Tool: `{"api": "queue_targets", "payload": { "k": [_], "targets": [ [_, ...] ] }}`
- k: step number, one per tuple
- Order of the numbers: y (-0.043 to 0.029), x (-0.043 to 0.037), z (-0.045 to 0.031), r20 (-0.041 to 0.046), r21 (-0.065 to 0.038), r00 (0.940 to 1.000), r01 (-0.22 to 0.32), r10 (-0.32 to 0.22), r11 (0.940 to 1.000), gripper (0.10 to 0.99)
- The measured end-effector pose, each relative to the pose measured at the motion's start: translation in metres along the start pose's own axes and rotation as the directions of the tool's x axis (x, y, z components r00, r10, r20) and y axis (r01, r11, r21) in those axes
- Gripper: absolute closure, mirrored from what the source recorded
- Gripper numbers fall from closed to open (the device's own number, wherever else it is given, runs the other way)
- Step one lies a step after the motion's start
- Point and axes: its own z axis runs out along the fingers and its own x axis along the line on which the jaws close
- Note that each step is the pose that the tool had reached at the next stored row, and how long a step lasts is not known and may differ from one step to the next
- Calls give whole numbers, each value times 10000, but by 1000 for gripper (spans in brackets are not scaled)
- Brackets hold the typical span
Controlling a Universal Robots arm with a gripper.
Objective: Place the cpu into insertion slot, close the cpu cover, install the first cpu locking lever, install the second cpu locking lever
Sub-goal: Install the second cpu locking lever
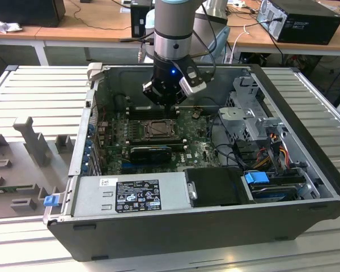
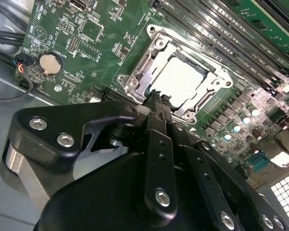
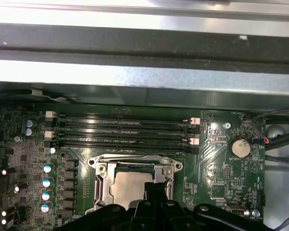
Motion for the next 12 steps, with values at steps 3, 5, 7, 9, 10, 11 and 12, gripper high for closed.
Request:
{"api": "queue_targets", "payload": {
  "k": [3, 5, 7, 9, 10, 11, 12],
  "targets": [
    [-20, 1, 0, 1, -2, 10000, 0, 0, 10000, 980],
    [-36, 1, -1, 1, -1, 10000, 0, 0, 10000, 980],
    [-57, 2, -2, 0, -1, 10000, -1, 1, 10000, 980],
    [-75, 3, -3, 1, -1, 10000, -1, 1, 10000, 980],
    [-83, 3, -4, 0, -1, 10000, -1, 1, 10000, 980],
    [-91, 3, -4, 1, -1, 10000, -1, 1, 10000, 980],
    [-95, 4, -4, 1, -2, 10000, -1, 1, 10000, 980]
  ]
}}
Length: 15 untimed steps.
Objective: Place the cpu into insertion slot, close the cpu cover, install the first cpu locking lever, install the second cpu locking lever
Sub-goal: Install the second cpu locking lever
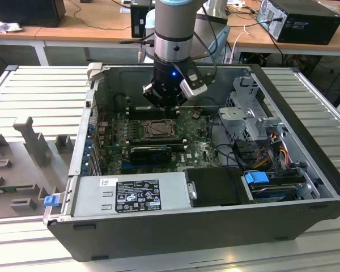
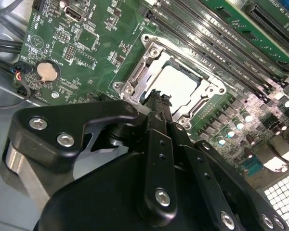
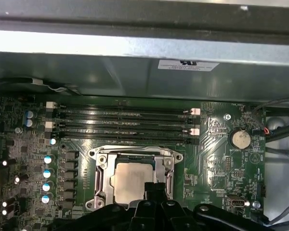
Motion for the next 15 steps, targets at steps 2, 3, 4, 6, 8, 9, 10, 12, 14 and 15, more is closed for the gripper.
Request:
{"api": "queue_targets", "payload": {
  "k": [2, 3, 4, 6, 8, 9, 10, 12, 14, 15],
  "targets": [
    [-2, 0, -22, -1, 2, 10000, -2, 2, 10000, 980],
    [-1, -1, -45, 0, 1, 10000, 0, 0, 10000, 980],
    [-1, -1, -77, -1, 3, 10000, 0, 0, 10000, 980],
    [-10, -1, -80, -1, 1, 10000, 2, -2, 10000, 980],
    [-28, 0, -79, -1, 2, 10000, 0, 0, 10000, 980],
    [-50, 1, -78, -1, 3, 10000, 0, 0, 10000, 980],
    [-74, 2, -77, -1, 2, 10000, 1, -1, 10000, 980],
    [-129, 4, -73, -1, 3, 10000, 0, 0, 10000, 980],
    [-169, 6, -71, 0, 2, 10000, 0, 0, 10000, 980],
    [-188, 6, -71, -1, 3, 10000, 0, 0, 10000, 980]
  ]
}}
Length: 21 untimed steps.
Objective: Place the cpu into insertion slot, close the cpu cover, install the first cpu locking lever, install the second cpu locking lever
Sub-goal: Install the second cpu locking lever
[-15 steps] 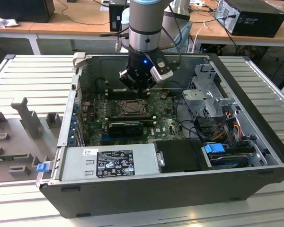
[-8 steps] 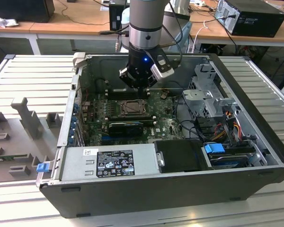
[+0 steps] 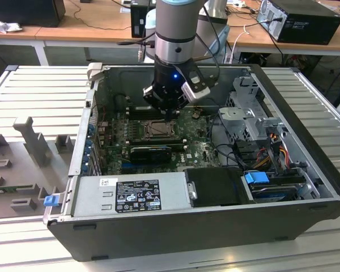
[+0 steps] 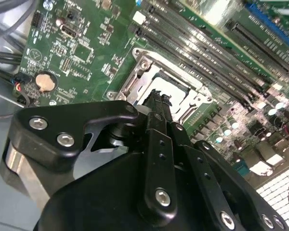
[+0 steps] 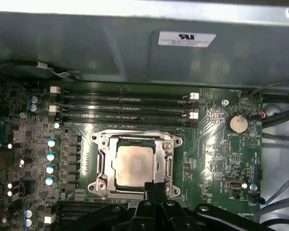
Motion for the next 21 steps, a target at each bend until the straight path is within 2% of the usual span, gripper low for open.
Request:
{"api": "queue_targets", "payload": {
  "k": [4, 5, 7, 10, 14, 21],
  "targets": [
    [-89, 3, 9, -13, 1, 10000, 0, 0, 10000, 980],
    [-100, 3, 17, -96, -4, 10000, -3, 3, 10000, 980],
    [-138, 5, 48, -323, -10, 9995, -15, 15, 10000, 980],
    [-215, 9, 69, -345, -7, 9994, -16, 15, 10000, 980],
    [-239, 26, 86, -346, -4, 9994, -17, 17, 10000, 980],
    [-289, 163, 104, -346, -6, 9994, -16, 16, 10000, 980]
  ]
}}
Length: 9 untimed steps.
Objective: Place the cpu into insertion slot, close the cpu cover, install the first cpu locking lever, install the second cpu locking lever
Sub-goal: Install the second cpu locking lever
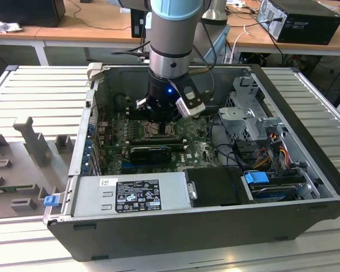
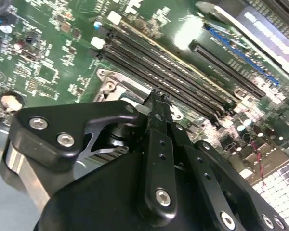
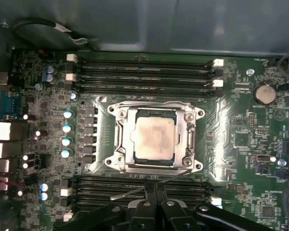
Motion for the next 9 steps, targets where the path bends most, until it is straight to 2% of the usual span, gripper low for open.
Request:
{"api": "queue_targets", "payload": {
  "k": [4, 9],
  "targets": [
    [2, 98, 16, 3, -70, 10000, 2, -2, 10000, 980],
    [-2, 103, 98, 0, -106, 10000, 66, -66, 9999, 980]
  ]
}}
